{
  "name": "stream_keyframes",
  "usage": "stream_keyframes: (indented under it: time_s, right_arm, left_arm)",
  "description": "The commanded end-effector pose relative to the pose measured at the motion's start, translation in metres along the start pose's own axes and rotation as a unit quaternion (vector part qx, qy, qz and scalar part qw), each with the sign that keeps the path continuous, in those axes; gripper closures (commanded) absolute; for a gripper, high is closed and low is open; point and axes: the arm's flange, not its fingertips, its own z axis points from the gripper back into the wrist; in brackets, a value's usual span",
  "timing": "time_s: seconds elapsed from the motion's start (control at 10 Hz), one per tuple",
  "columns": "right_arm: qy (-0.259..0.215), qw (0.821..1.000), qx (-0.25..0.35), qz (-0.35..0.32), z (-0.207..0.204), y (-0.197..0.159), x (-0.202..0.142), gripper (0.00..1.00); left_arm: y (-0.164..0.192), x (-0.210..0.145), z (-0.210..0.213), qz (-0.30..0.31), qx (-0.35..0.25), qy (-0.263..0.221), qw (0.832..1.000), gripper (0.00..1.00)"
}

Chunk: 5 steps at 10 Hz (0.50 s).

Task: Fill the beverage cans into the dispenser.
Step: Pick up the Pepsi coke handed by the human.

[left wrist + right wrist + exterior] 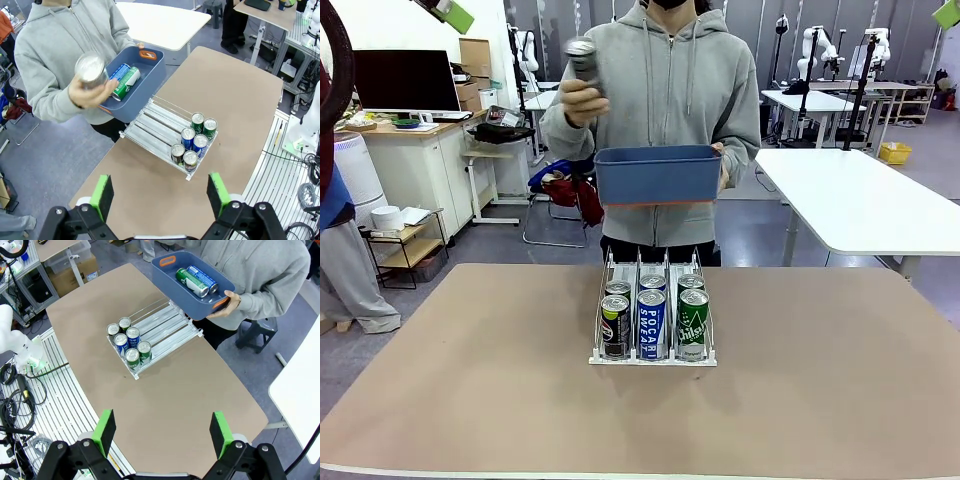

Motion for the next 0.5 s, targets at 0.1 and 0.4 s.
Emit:
stream_keyframes:
  time_s: [0.1, 0.4]
  right_arm:
    - [-0.01, 1.0, 0.007, 0.0, -0.0035, 0.0034, -0.0033, 0.0]
    - [-0.01, 1.0, 0.007, 0.0, -0.0035, 0.0034, -0.0033, 0.0]
  left_arm:
    - [0.0006, 0.0001, -0.0006, 0.0, -0.001, -0.001, 1.0, 0.0]
    - [0.0006, 0.0001, -0.0006, 0.0, -0.001, -0.001, 1.0, 0.0]
